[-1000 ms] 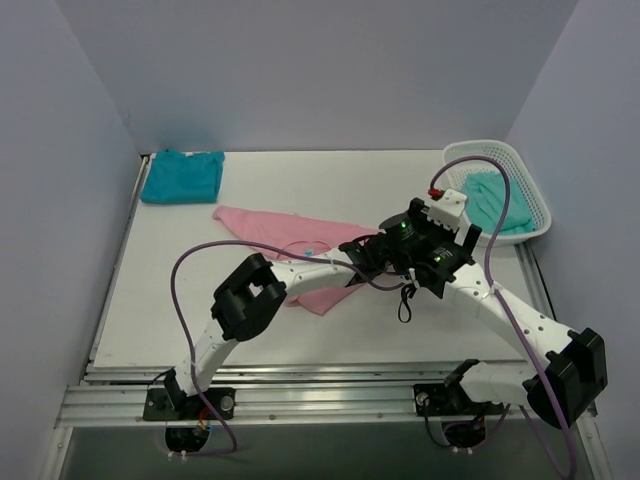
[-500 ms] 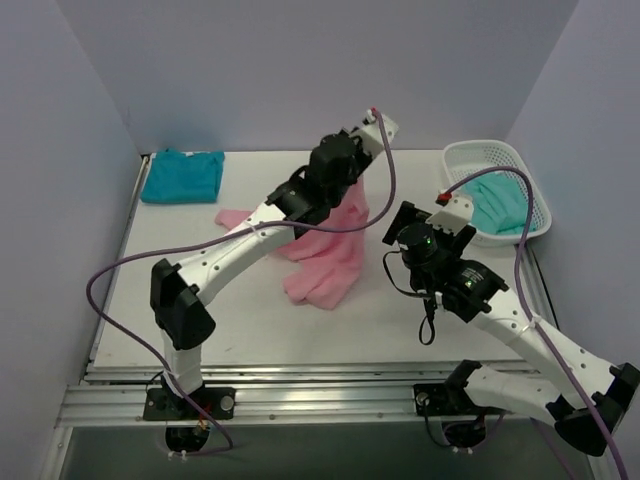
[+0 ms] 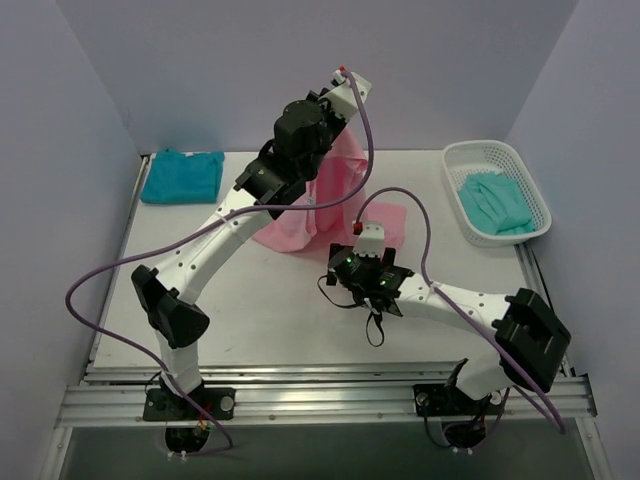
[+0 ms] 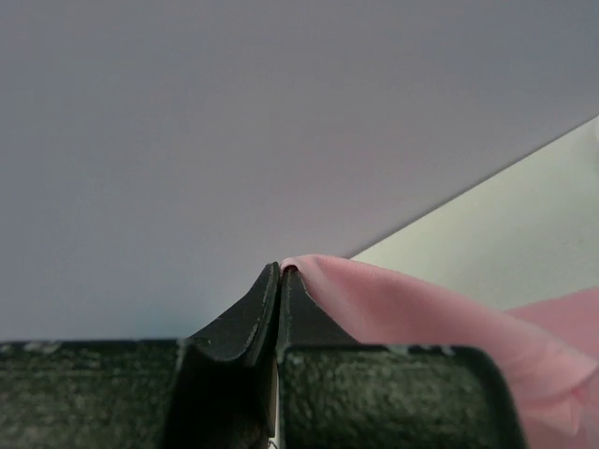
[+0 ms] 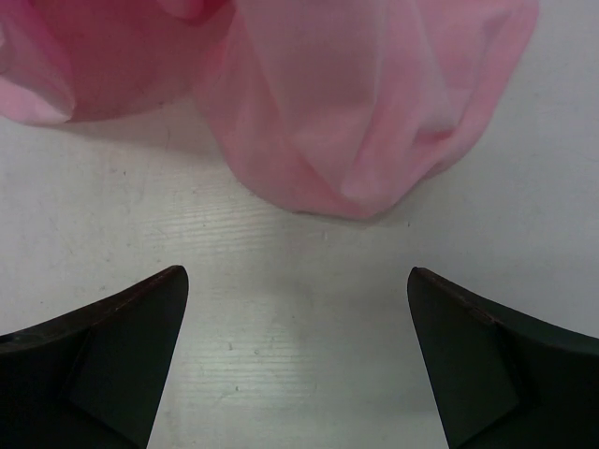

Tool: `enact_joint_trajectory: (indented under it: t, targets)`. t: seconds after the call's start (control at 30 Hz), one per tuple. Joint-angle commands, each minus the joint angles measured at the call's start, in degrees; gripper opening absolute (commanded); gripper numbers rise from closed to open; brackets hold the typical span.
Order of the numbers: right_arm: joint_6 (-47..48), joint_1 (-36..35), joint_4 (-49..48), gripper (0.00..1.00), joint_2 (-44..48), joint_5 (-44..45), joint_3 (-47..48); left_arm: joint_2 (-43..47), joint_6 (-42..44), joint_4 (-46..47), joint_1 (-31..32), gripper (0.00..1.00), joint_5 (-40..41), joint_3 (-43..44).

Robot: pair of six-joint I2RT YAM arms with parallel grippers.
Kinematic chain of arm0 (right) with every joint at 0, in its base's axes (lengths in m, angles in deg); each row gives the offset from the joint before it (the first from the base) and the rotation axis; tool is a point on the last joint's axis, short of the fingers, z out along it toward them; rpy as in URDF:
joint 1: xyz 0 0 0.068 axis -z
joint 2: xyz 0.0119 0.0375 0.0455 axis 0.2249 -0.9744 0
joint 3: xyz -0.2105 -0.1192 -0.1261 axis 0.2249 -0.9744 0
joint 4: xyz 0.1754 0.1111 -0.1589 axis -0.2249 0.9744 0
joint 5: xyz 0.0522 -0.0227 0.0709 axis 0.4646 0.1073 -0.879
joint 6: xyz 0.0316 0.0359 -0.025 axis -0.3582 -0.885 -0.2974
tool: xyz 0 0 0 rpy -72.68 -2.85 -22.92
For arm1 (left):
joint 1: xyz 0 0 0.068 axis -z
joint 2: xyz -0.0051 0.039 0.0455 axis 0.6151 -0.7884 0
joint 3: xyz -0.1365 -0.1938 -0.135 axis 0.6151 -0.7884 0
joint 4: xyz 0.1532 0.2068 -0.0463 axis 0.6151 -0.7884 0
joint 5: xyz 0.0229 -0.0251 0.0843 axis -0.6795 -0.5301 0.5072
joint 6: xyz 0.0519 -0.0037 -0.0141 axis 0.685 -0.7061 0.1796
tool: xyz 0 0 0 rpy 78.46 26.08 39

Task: Fold and stack the t-shirts
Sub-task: Flatten the tshirt out

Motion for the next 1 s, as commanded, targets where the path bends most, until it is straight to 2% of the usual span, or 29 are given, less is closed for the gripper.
enact_joint_trajectory:
  t: [0.0, 0.17, 0.33, 0.67, 0.83, 0.97]
  targets:
    - [-2.0, -1.6, -1.8, 1.0, -3.1, 1.9, 2.7, 0.4, 0.1, -0.5, -1.7, 0.02, 0.2, -1.6]
    - [-3.3, -4.0, 0.6, 1.0, -2.7, 5.1, 3.5, 0.4, 2.1, 1.9, -3.9, 0.02, 3.2, -1.3]
    - [-2.5, -4.4, -2.3, 1.0, -3.8, 4.6, 3.7, 0.5, -1.4, 0.3, -7.2, 0.02, -0.1, -0.4]
    - [0.0, -5.7, -4.1, 1.0, -24.8, 4.3, 16.1, 0.1, -3.3, 1.7, -7.3, 0.02, -1.2, -3.3]
    - [0.6, -3.1, -4.1, 1.0, -31.5, 5.1, 20.8, 1.9, -3.5, 3.0, -7.4, 0.02, -1.3, -5.9]
    - [1.5, 0.6, -8.8, 1.0, -33.6, 3.3, 20.8, 4.3, -3.1, 4.8, -7.4, 0.02, -1.2, -10.0]
